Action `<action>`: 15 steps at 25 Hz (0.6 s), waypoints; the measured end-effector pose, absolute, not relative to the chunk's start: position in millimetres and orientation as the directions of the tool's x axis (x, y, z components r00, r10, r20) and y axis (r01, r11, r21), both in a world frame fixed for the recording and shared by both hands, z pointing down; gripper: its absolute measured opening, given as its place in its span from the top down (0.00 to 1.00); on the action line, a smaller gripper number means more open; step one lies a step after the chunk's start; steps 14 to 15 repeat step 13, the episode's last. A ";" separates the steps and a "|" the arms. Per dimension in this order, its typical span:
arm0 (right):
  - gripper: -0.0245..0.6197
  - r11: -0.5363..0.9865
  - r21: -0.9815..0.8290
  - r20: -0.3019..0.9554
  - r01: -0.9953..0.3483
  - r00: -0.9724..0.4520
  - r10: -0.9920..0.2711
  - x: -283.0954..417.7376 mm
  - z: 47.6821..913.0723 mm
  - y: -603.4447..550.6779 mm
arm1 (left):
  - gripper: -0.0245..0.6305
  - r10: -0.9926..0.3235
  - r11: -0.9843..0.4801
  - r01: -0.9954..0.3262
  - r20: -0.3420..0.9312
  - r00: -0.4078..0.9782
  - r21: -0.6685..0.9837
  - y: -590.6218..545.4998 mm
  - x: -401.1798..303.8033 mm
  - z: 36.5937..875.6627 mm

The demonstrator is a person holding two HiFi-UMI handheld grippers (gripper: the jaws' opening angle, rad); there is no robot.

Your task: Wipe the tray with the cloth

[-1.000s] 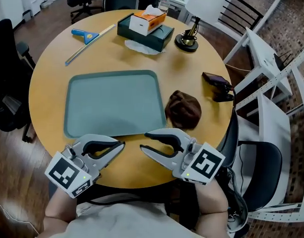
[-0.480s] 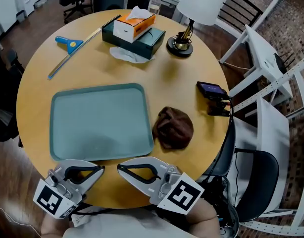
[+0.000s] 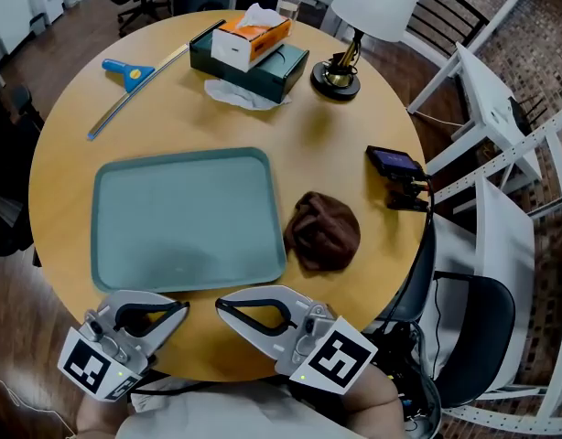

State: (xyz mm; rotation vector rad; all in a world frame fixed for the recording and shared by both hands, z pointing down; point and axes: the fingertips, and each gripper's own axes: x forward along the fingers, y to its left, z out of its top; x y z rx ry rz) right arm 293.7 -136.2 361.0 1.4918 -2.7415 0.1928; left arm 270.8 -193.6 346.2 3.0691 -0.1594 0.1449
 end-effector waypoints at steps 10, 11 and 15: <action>0.96 0.540 -0.072 0.098 -0.839 -0.544 -0.833 289.4 365.4 -137.5 | 0.96 -0.127 -0.987 -0.131 0.052 0.991 0.089 -196.6 257.5 343.4; 0.96 0.539 -0.071 0.103 -0.840 -0.543 -0.833 287.8 367.3 -136.0 | 0.96 -0.125 -0.987 -0.130 0.055 0.991 0.094 -193.9 255.9 345.0; 0.96 0.535 -0.072 0.113 -0.842 -0.540 -0.834 284.9 371.3 -132.7 | 0.96 -0.121 -0.986 -0.127 0.063 0.991 0.105 -188.3 252.6 348.4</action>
